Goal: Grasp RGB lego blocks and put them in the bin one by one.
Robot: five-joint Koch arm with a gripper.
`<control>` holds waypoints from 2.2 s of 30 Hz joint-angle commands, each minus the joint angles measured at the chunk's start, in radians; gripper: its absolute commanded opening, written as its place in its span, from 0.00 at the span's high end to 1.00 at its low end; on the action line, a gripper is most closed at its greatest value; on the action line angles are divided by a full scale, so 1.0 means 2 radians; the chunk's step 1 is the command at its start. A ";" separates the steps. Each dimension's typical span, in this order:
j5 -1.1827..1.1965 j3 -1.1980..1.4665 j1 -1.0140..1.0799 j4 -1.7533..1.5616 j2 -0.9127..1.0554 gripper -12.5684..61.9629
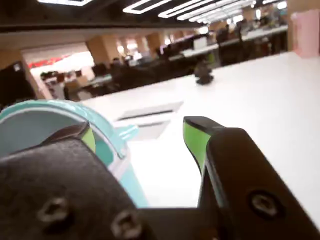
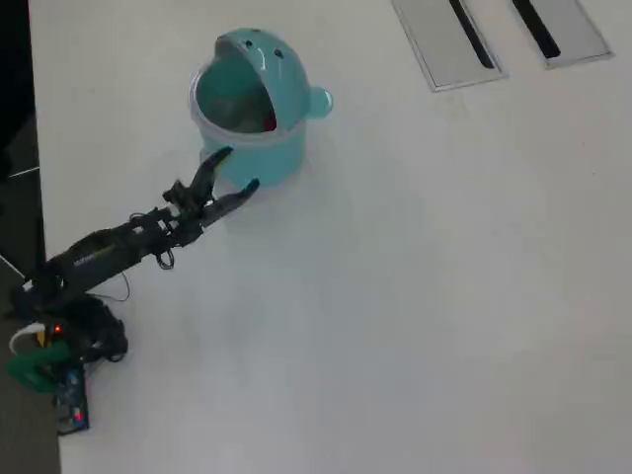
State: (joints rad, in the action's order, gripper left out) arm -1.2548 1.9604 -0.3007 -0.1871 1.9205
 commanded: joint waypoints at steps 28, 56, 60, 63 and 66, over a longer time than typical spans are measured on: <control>0.311 0.154 0.087 -0.158 0.092 0.42; 0.558 0.402 0.117 -0.257 0.156 0.42; 0.577 0.453 0.117 -0.290 0.164 0.42; 0.600 0.487 0.118 -0.317 0.165 0.42; 0.601 0.512 0.119 -0.327 0.166 0.42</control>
State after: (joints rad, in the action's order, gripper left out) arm -0.0920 3.0005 -0.0629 -0.6964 2.2350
